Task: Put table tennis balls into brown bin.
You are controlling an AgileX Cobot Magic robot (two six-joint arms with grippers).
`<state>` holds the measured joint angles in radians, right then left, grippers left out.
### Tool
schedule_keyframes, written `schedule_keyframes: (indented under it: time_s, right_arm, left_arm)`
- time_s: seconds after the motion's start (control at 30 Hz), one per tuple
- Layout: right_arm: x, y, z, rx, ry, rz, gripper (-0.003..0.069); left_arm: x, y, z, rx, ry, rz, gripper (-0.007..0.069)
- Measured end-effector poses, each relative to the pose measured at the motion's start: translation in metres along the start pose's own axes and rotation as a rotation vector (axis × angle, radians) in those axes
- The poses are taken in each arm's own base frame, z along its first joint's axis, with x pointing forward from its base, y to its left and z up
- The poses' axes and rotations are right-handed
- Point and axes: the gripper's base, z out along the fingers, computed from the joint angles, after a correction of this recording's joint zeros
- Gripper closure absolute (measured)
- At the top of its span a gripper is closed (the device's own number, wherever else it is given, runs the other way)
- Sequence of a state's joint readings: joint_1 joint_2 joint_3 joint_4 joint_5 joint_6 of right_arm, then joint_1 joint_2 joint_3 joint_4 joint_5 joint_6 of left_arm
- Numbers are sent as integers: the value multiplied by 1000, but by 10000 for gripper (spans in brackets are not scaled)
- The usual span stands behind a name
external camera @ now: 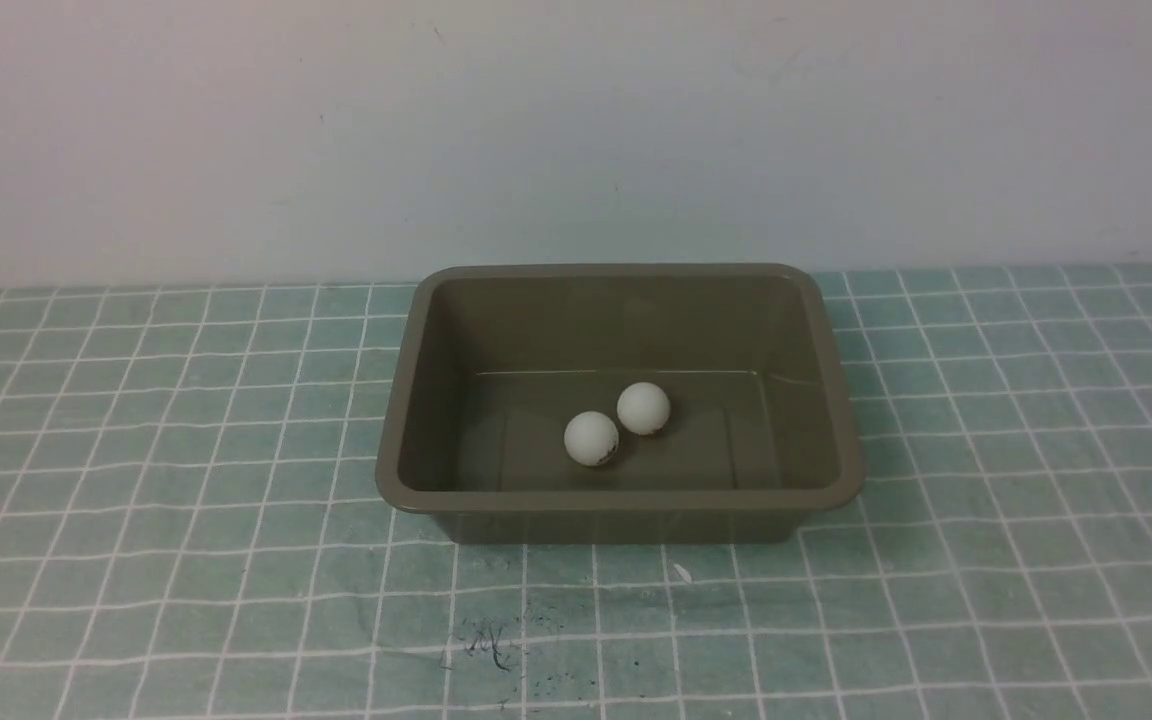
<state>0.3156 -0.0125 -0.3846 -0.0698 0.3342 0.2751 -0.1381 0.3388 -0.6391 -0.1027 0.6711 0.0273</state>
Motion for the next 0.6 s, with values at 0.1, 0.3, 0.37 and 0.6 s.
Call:
schedule_keyframes:
  time_s: [0.1, 0.3, 0.37, 0.6]
  right_arm:
    - [0, 0, 0, 0, 0, 1, 672]
    - [0, 0, 0, 0, 0, 1, 672]
    - [0, 0, 0, 0, 0, 1, 672]
    - [0, 0, 0, 0, 1, 1, 672]
  left_arm:
    - [1, 0, 0, -2, 5, 6, 629]
    - [29, 5, 11, -39, -45, 25, 629]
    - [61, 11, 19, -88, -67, 36, 629]
    - [146, 21, 40, -156, -9, 64, 629]
